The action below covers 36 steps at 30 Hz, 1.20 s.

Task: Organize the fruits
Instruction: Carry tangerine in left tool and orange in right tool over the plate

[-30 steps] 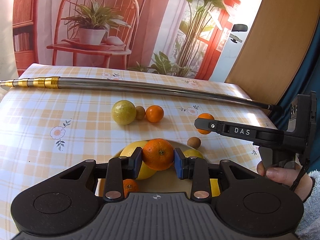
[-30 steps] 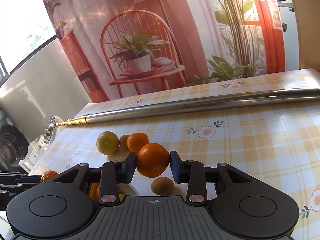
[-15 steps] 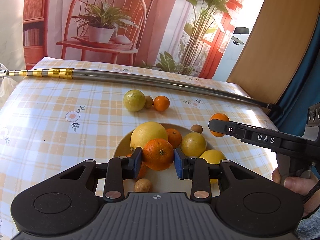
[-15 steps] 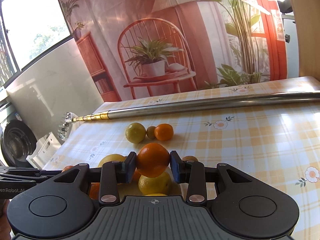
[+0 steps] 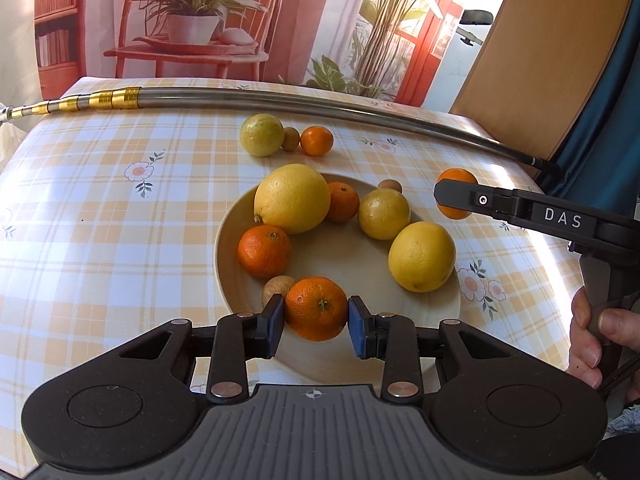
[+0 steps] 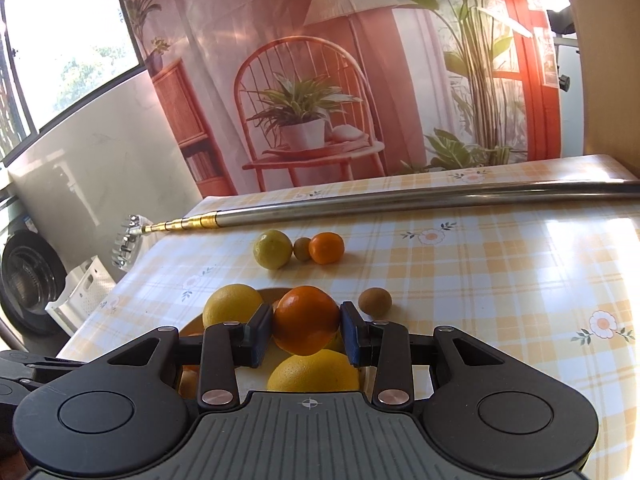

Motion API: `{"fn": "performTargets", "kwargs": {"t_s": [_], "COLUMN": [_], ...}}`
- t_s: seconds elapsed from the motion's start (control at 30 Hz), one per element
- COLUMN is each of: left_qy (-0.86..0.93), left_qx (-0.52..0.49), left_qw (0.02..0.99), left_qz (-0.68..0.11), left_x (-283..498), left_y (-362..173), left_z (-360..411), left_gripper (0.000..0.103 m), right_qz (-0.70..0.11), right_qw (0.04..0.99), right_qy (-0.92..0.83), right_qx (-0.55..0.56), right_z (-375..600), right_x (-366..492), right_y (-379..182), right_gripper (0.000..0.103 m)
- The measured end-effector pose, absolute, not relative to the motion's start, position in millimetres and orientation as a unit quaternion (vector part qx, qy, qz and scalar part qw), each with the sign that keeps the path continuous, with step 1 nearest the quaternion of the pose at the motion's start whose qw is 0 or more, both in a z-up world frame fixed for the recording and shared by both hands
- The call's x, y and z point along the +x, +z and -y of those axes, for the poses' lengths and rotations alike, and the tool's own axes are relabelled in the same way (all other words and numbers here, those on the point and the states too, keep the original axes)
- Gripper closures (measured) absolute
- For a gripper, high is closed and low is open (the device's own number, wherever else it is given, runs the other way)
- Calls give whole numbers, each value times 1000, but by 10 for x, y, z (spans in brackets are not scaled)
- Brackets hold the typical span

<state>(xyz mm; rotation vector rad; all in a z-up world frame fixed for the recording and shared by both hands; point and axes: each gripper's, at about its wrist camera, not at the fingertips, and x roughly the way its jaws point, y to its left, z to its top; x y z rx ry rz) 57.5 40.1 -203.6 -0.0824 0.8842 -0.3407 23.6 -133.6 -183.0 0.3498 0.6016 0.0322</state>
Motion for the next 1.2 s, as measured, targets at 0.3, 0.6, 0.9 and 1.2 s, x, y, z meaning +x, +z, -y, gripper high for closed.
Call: {"fn": "performTargets", "kwargs": {"t_s": [0.3,0.6,0.9,1.2], "left_qy": [-162,-153,-154,-156], "left_qx": [-10,15,18,13], "left_qw": [887,889,889,889], "left_qz": [-433,-432,-430,-429], "left_x": [571,560,548,549], "left_y": [-2102,-2131,-2145,-2153], "left_z": [-324,-288,-271,-273], "left_gripper": [67,67,67,67], "right_qz": [-295,-313,-337,-354], "right_qw": [940,937,930,924], "right_qy": [13,18,27,46], "right_qx": [169,155,143,134], "right_z": [1345,1304,1219,1122], "right_x": [124,-71,-110,-109], "right_y": [-1821,-1843,-1931,-1982], "right_gripper": [70,70,70,72]}}
